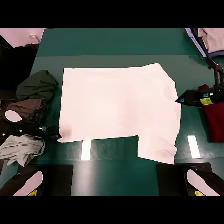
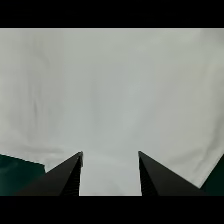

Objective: Fold the shirts.

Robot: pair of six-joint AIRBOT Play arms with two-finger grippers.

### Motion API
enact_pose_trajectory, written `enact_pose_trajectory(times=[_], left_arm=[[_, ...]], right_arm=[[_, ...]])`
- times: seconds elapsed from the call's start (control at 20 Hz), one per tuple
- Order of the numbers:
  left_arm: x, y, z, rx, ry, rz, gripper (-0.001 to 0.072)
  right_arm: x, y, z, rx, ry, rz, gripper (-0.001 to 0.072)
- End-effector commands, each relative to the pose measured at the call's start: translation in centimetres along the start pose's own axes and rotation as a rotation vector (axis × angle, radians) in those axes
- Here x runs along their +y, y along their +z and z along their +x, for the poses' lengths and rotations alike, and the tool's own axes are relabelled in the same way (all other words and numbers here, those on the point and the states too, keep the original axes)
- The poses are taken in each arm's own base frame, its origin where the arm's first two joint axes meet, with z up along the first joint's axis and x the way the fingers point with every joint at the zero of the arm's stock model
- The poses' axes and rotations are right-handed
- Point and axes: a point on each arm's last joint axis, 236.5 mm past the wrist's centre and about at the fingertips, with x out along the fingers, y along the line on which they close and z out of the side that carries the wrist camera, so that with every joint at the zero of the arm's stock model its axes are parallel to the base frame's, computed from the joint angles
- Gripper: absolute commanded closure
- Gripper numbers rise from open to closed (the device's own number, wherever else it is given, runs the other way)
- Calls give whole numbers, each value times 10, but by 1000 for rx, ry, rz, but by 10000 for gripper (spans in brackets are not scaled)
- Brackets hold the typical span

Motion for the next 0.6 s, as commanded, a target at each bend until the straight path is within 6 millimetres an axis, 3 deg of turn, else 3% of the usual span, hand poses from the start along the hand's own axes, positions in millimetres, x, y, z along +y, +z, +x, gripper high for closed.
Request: enact_pose_trajectory(times=[0.0,0.3,0.4,0.55], left_arm=[[-9,9,-6,-24,-24,4,682],[-37,48,-43,-135,-74,50,682],[-41,51,-44,-148,-91,44,682],[-41,50,-44,-147,-93,44,682]], right_arm=[[-28,-25,10,80,-67,38,304],[-107,-93,45,131,-90,398,304],[-118,-111,54,139,-91,444,304],[-119,-126,66,161,-87,459,304]])
